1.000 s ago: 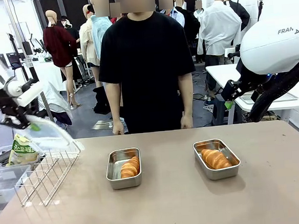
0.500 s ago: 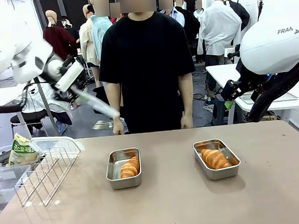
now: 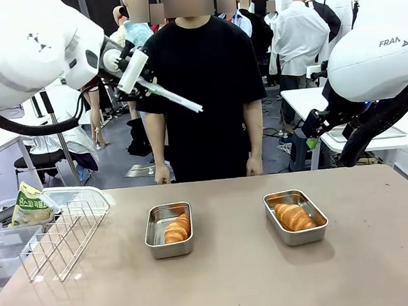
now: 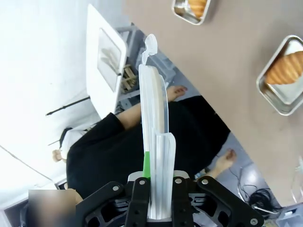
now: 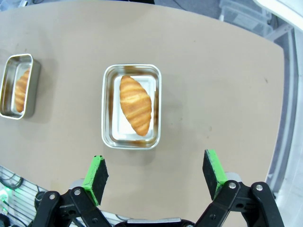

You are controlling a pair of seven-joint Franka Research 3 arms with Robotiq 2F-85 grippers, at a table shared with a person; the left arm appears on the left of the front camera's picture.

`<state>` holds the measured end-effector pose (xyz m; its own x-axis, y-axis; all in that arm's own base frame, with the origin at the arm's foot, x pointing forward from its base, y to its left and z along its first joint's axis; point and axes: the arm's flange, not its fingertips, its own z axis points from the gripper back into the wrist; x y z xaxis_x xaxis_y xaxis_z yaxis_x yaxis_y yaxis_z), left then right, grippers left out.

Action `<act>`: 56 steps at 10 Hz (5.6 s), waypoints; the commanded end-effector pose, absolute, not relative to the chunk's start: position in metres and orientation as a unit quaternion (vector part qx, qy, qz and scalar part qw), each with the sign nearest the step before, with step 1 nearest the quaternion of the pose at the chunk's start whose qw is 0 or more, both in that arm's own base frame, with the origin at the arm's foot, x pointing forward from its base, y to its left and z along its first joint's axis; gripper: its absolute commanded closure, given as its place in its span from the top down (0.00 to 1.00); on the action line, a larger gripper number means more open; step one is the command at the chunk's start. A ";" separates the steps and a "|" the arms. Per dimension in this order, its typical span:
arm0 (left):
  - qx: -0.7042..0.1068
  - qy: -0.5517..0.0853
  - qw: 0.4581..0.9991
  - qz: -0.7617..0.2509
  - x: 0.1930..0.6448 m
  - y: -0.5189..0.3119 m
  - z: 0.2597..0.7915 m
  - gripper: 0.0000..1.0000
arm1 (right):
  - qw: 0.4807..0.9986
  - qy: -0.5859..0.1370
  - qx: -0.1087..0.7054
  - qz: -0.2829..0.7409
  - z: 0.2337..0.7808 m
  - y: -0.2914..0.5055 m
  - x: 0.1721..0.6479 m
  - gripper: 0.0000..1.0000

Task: Place the bread in airtight containers.
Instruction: Pick up one Airtight Container lid and hand it to the human, then release when the human grabs the Airtight Container lid, then pick up one Airtight Container lid and hand it to the human.

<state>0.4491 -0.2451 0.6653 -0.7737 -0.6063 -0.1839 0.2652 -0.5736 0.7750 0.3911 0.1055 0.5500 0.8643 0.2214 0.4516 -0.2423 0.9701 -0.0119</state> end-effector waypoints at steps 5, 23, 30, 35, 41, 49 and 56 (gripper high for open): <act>0.184 -0.400 0.238 -0.866 0.476 -0.266 0.645 0.00 | 0.965 -0.231 0.023 0.120 0.549 0.105 0.391 1.00; 0.184 -0.400 0.238 -0.866 0.476 -0.266 0.645 0.00 | 0.965 -0.231 0.023 0.120 0.549 0.105 0.391 1.00; 0.184 -0.400 0.238 -0.866 0.476 -0.266 0.645 0.00 | 0.965 -0.231 0.023 0.120 0.549 0.105 0.391 1.00; 0.180 -0.393 0.233 -0.871 0.478 -0.265 0.643 0.00 | 0.965 -0.231 0.023 0.120 0.549 0.105 0.391 1.00; 0.180 -0.392 0.218 -0.876 0.484 -0.266 0.651 1.00 | 0.965 -0.231 0.023 0.120 0.549 0.105 0.391 1.00; 0.196 -0.378 0.201 -0.882 0.482 -0.264 0.661 1.00 | 0.965 -0.231 0.023 0.120 0.549 0.105 0.391 1.00; 0.179 -0.394 0.231 -0.872 0.483 -0.267 0.652 1.00 | 0.965 -0.231 0.023 0.120 0.549 0.105 0.391 1.00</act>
